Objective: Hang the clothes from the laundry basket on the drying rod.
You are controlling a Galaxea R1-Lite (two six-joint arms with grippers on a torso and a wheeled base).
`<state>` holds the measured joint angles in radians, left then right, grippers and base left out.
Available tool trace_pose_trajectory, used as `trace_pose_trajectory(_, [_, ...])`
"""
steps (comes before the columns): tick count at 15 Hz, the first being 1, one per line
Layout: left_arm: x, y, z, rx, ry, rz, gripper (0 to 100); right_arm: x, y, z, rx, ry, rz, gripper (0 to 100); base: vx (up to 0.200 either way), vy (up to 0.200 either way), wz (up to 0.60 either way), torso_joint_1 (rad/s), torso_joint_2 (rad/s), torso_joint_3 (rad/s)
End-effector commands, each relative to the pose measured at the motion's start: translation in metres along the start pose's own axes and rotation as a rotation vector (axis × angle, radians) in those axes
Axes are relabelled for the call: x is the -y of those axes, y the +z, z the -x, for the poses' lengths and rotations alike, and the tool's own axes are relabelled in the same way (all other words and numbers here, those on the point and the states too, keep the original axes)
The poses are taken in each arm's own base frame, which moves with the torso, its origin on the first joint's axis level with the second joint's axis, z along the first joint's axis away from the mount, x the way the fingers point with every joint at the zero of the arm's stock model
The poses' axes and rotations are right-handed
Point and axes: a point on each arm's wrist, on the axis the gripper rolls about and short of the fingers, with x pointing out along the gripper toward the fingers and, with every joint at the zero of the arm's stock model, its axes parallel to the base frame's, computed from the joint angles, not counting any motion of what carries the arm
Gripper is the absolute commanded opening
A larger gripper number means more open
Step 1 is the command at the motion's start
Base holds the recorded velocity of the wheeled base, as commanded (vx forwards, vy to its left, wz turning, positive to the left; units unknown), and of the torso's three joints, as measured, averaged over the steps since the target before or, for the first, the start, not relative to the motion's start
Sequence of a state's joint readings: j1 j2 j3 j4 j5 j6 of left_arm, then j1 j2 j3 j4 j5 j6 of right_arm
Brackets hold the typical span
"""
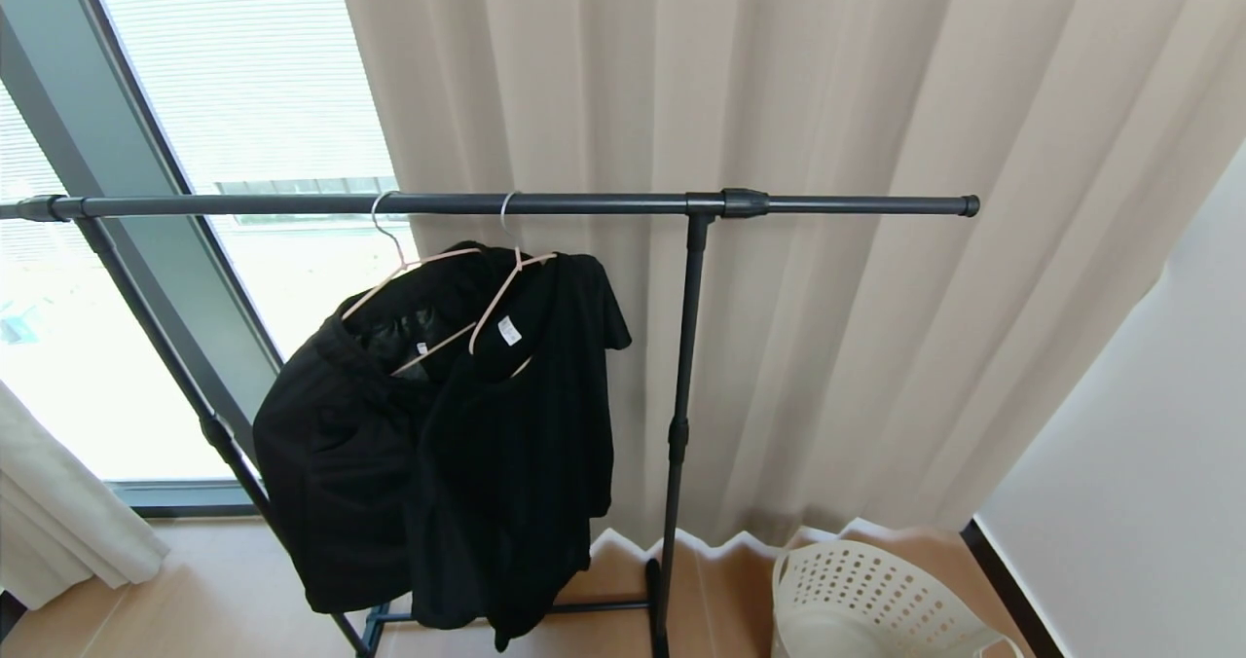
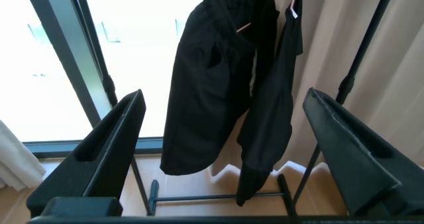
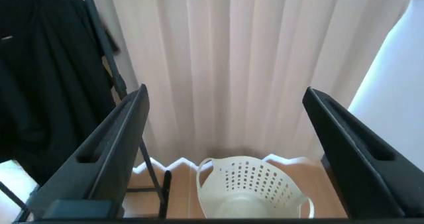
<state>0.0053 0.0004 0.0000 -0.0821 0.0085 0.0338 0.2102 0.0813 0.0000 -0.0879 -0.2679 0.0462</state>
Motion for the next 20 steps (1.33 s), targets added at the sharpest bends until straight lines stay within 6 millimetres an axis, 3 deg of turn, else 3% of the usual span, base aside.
trace_pose_trajectory(1, [0.0,0.0001,0.0,0.001,0.0,0.0,100,-0.0049,0.002,0.0014,0.026,-0.032,0.042,100,0.0,0.0,0.0,0.0,0.0,0.0])
trace_pose_trajectory(4, [0.0,0.0001,0.0,0.001,0.002,0.0,100,-0.0071,0.0026,0.0087,0.126,-0.022,0.035,100,0.0,0.0,0.0,0.0,0.0,0.0])
trace_pose_trajectory(20, [0.0,0.0001,0.0,0.001,0.0,0.0,100,-0.0069,0.0031,0.0086,0.129,-0.032,0.028,100,0.0,0.0,0.0,0.0,0.0,0.0])
